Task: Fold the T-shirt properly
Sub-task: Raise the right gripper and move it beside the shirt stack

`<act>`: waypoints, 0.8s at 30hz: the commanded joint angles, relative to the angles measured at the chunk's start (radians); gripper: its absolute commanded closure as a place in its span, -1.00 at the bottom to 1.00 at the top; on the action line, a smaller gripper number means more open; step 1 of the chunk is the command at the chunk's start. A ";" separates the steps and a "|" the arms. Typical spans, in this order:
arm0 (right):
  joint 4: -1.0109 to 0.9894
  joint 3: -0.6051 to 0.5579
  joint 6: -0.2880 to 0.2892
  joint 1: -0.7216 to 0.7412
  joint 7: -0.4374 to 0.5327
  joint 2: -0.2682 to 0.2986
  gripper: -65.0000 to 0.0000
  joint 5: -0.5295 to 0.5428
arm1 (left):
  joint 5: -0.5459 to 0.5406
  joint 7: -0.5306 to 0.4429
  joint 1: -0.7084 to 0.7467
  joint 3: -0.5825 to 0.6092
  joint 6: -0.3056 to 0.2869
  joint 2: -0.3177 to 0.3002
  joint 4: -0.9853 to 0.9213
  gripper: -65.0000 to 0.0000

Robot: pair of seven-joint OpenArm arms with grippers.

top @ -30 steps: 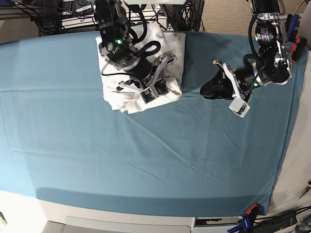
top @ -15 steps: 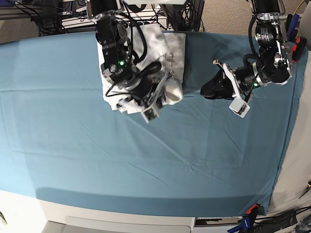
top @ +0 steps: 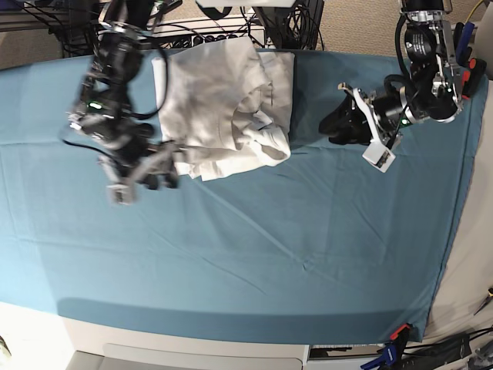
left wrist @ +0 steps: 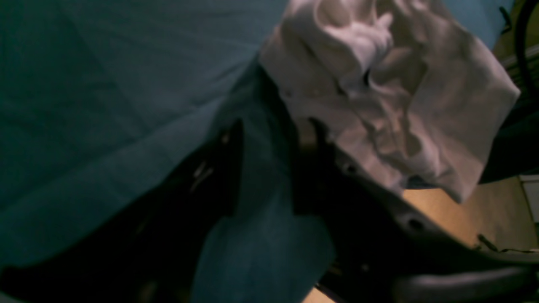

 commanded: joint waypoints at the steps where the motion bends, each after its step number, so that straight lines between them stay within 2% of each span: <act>1: 0.018 0.041 0.016 -0.006 0.005 0.015 0.14 0.053 | -0.026 -0.022 -0.002 -0.003 -0.008 -0.008 0.018 0.36; 6: 0.018 0.171 0.064 -0.087 -0.033 0.074 0.12 0.184 | -0.026 -0.023 0.011 -0.003 -0.008 -0.008 0.018 0.34; 12: 0.006 0.178 0.062 -0.116 -0.040 0.089 0.12 0.193 | -0.026 -0.023 0.011 -0.003 -0.007 -0.008 0.018 0.27; 18: -0.106 0.178 0.056 -0.035 -0.036 0.089 0.12 0.206 | -0.026 -0.023 0.011 -0.003 -0.007 -0.008 0.018 0.27; 24: -0.271 0.161 0.057 0.067 -0.060 0.089 0.12 0.289 | -0.026 -0.023 0.011 -0.003 -0.007 -0.008 0.018 0.27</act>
